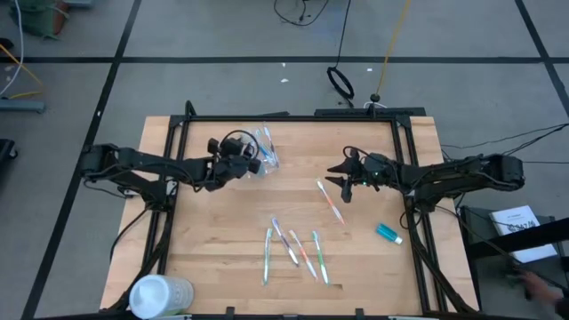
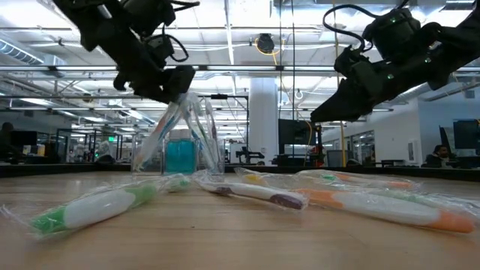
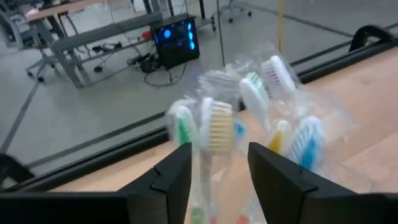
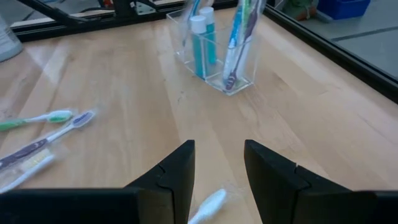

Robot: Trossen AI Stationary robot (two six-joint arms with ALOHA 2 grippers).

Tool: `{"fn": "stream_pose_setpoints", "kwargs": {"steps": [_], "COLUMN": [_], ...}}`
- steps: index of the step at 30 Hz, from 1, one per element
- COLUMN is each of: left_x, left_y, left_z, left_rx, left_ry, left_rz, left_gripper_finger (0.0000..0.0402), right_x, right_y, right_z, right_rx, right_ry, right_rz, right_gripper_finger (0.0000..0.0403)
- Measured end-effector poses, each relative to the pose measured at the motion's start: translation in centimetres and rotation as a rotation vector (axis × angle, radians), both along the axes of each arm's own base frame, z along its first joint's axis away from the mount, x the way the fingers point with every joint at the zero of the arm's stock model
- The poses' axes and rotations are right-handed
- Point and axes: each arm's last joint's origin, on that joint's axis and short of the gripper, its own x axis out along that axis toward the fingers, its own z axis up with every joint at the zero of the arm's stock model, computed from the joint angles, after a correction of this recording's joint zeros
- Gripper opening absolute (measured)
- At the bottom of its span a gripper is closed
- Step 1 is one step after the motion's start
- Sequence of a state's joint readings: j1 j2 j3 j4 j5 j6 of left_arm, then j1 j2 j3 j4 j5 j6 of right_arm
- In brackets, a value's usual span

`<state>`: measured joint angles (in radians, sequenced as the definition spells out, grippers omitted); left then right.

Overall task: Pick & Place toothbrushing station
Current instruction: Put the orange toothbrush into the transparent organizer

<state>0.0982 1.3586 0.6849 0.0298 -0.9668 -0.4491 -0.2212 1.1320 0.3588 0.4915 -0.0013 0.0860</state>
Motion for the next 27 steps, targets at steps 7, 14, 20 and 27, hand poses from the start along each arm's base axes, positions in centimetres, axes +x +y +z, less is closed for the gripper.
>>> {"fn": "stream_pose_setpoints", "kwargs": {"steps": [7, 14, 20, 27], "left_x": [-0.4, -0.5, -1.6, -3.3], "left_y": [-0.2, -0.4, -0.5, -0.8], "left_z": [2.4, 3.0, 4.7, 7.2], "left_rx": [-0.116, -0.169, -0.153, -0.118], "left_ry": [-0.003, 0.034, -0.015, -0.071], "left_rz": [0.009, -0.095, -0.116, -0.180], "left_gripper_finger": [0.0165, 0.0166, 0.0166, 0.0166], "right_x": [0.1, 0.1, 0.1, 0.1], "right_y": [0.5, 0.5, 0.5, 0.5], "right_z": [0.0, 0.0, 0.0, 0.0], "right_rx": [0.000, -0.001, 0.001, -0.001], "right_ry": [0.000, -0.003, 0.004, 0.004], "right_rz": [0.025, 0.026, 0.027, 0.028], "right_gripper_finger": [0.0130, 0.0130, 0.0130, 0.0130]}}
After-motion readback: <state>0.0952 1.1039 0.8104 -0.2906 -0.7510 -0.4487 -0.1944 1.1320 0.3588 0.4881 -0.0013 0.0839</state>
